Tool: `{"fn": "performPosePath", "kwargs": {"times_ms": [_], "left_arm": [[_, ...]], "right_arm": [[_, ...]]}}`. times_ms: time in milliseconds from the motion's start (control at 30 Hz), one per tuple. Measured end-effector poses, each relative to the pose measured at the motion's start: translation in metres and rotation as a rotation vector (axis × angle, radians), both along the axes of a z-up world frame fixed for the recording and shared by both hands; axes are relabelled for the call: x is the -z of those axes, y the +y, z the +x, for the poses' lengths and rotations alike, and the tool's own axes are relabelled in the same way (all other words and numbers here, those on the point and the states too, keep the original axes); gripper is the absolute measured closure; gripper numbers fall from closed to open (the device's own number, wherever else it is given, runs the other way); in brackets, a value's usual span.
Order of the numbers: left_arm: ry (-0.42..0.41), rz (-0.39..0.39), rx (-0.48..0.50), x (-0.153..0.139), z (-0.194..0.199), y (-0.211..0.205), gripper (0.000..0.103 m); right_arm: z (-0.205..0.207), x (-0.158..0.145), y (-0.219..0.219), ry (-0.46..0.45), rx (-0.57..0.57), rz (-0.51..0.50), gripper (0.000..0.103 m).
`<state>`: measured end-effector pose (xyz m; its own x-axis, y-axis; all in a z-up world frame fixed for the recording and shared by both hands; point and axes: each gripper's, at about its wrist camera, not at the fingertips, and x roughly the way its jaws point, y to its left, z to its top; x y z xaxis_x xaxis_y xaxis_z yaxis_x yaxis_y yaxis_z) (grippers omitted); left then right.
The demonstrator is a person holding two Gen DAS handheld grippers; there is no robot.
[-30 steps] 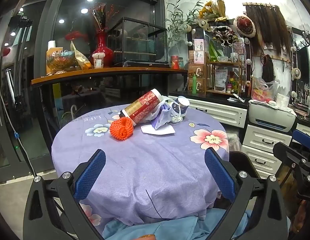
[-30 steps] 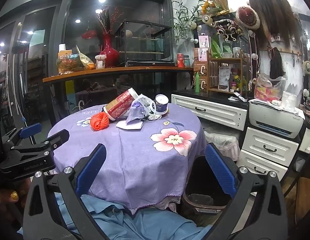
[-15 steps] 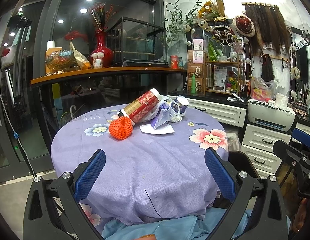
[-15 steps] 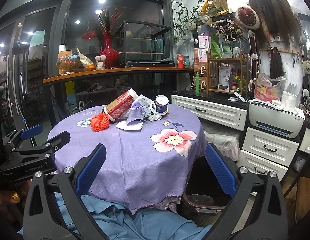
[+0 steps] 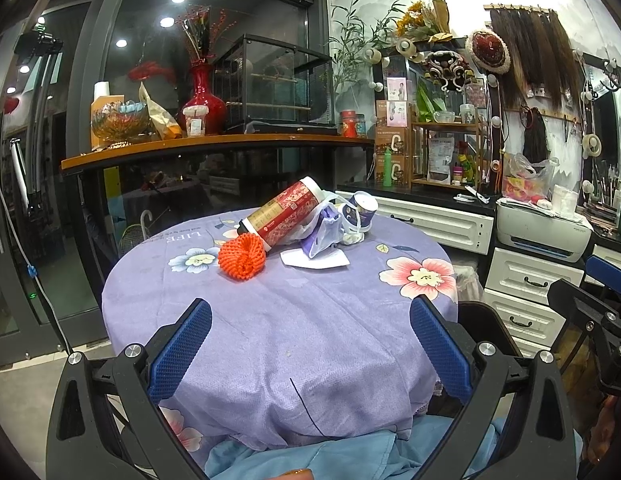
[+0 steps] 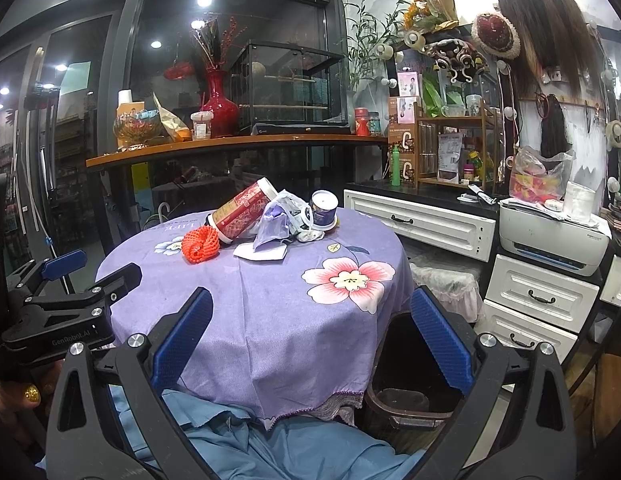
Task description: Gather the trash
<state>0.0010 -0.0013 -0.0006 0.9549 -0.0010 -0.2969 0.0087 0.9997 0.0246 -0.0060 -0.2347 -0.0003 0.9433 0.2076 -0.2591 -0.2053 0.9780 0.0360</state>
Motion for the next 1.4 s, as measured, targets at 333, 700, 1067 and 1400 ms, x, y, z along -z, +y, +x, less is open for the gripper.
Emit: {"fn": "performPosePath", "kwargs": {"times_ms": [333, 700, 1067, 1400], "left_arm": [[0.001, 0.003, 0.001, 0.0028, -0.0001, -0.0044, 0.005], [0.001, 0.003, 0.000, 0.0019, -0.0004, -0.0035, 0.005], [0.001, 0.003, 0.000, 0.0022, -0.0004, -0.0040, 0.005], [0.002, 0.003, 0.001, 0.0020, -0.0003, -0.0038, 0.005]], "right_arm": [[-0.0003, -0.0024, -0.0057, 0.003, -0.005, 0.002, 0.005], [-0.0002, -0.0022, -0.0050, 0.003, -0.005, 0.002, 0.005], [-0.0006, -0.0021, -0.0047, 0.003, -0.006, 0.004, 0.005], [0.0000, -0.0017, -0.0051, 0.003, -0.006, 0.004, 0.005]]}}
